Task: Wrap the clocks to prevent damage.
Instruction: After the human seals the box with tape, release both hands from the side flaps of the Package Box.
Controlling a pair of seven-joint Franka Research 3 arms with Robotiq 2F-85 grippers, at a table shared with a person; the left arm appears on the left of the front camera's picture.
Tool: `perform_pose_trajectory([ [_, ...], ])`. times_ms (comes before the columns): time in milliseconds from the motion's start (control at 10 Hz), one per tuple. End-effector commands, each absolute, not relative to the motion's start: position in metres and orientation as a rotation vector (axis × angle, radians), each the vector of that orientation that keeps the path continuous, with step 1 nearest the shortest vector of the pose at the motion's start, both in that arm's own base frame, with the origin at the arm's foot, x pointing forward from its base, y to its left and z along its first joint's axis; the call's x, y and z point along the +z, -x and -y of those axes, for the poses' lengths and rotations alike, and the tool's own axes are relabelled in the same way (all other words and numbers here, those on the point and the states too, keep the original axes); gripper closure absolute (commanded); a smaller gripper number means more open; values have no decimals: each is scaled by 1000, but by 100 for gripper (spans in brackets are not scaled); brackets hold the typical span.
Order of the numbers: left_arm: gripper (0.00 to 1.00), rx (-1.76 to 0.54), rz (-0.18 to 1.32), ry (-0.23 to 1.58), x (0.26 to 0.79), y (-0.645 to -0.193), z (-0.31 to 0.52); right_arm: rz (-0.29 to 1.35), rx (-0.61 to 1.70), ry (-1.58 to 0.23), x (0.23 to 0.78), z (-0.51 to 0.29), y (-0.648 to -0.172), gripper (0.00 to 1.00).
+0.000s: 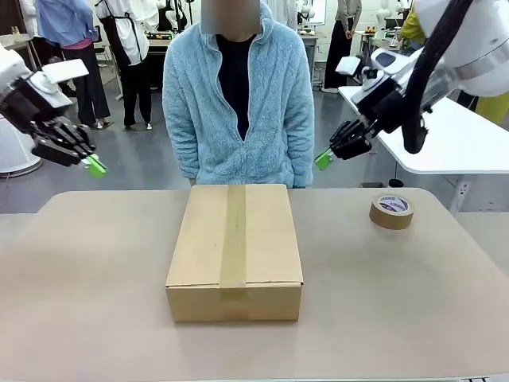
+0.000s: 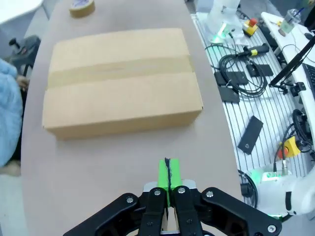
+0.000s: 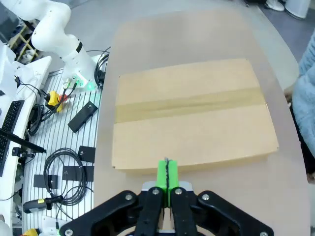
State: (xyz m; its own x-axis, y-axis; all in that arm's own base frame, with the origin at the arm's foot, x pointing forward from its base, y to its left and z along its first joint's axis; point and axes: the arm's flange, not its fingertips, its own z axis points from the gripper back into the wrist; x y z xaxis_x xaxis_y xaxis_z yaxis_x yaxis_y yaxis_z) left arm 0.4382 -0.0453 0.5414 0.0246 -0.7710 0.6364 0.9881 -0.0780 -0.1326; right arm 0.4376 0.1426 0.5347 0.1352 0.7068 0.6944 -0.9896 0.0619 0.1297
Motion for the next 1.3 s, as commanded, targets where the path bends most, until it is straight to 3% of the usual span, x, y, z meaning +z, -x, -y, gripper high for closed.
perform_pose_trajectory([
  [0, 100, -1465, 367, 612, 555, -433, 38, 509, 1327, -592, 540, -148, -408, 99],
  [1200, 100, -1499, 402, 627, 551, -434, 37, 521, 1362, -637, 547, -143, -421, 99],
])
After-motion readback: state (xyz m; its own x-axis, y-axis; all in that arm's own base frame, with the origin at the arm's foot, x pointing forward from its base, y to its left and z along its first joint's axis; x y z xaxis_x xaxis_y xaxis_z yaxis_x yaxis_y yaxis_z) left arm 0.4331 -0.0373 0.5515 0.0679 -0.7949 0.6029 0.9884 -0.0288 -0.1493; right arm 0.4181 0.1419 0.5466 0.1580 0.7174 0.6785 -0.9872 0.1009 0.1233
